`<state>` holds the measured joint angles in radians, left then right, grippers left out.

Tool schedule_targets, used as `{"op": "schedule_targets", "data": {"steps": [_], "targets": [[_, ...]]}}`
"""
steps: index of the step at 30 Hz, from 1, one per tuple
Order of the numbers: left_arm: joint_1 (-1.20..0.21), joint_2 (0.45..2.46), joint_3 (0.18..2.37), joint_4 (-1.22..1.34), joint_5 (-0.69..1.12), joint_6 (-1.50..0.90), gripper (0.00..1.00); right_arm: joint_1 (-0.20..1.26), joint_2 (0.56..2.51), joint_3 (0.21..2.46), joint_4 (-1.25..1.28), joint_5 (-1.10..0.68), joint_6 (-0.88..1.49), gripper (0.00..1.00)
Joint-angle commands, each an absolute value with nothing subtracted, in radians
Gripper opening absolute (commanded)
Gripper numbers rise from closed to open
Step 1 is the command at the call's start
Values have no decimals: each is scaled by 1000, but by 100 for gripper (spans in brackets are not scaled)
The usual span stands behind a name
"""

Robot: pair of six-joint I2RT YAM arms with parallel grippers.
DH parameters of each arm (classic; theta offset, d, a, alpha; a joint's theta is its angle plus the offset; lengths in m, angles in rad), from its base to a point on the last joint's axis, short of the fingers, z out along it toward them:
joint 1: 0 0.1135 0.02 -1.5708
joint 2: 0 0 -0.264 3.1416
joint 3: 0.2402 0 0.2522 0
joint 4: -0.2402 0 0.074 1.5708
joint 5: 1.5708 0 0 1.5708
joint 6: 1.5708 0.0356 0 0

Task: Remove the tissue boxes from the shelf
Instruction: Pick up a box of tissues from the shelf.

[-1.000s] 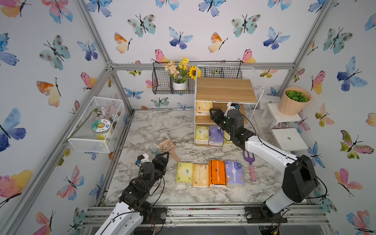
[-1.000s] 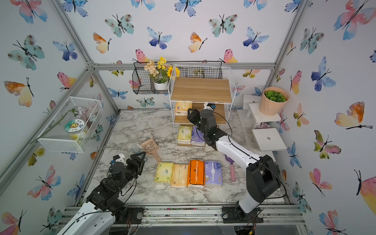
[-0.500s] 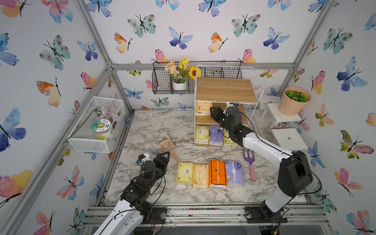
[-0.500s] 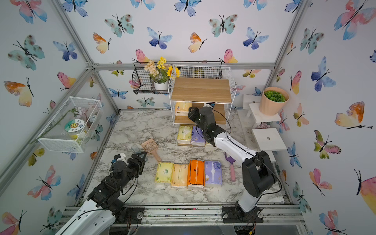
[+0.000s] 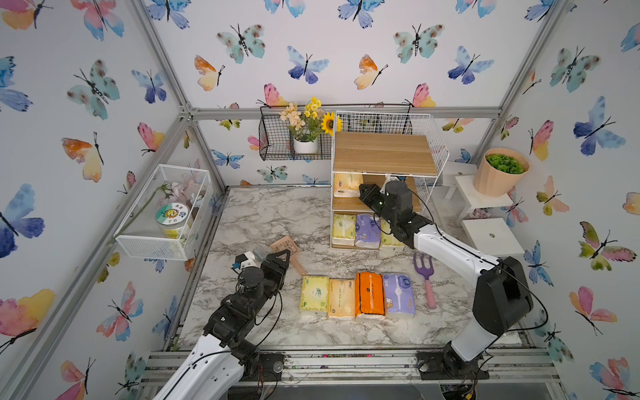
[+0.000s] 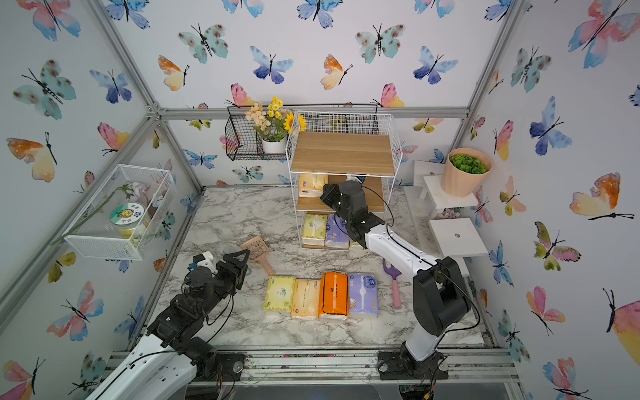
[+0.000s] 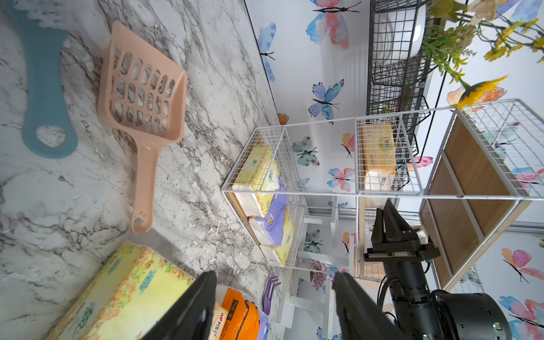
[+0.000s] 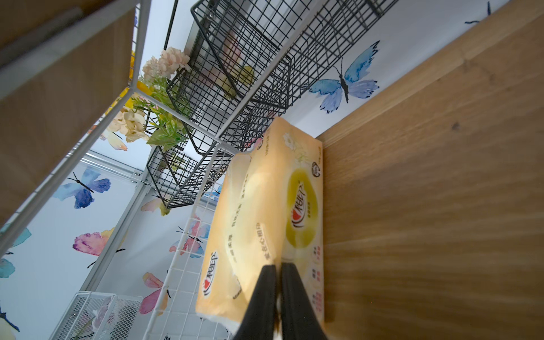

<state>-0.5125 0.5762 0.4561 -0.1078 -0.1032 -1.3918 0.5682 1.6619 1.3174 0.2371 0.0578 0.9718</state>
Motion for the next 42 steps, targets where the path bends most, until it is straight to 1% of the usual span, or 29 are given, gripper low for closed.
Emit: {"op": "schedule_targets", "data": {"steps": [1, 5, 7, 11, 14, 20, 25, 30, 34, 37, 42], "targets": [[-511, 618, 491, -35, -52, -1374, 70, 563, 1587, 1293, 215, 38, 983, 7], [-511, 707, 568, -21, -4, -1382, 83, 563, 1530, 1239, 194, 34, 1007, 5], [-511, 760, 608, 1, 33, -1374, 86, 563, 1501, 1211, 188, 25, 1022, 4], [-524, 858, 641, 126, 103, -1402, 88, 563, 1443, 1161, 159, 3, 1045, 3], [-552, 924, 660, 215, 118, -1410, 90, 563, 1407, 1132, 135, -6, 1060, 2], [-627, 1054, 729, 357, 137, -1364, 97, 563, 1337, 1080, 90, -38, 1101, 2], [-647, 1157, 762, 470, 182, -1368, 100, 565, 1274, 1037, 55, -50, 1132, 2], [-661, 1272, 826, 542, 248, -1356, 99, 565, 1230, 1006, 31, -60, 1142, 2], [-669, 1350, 880, 545, 280, -1346, 100, 565, 1201, 987, 15, -69, 1151, 2], [-670, 1397, 900, 551, 294, -1358, 96, 565, 1178, 970, 8, -66, 1159, 2], [-670, 1460, 945, 587, 329, -1352, 84, 565, 1148, 959, -16, -69, 1164, 3]]}}
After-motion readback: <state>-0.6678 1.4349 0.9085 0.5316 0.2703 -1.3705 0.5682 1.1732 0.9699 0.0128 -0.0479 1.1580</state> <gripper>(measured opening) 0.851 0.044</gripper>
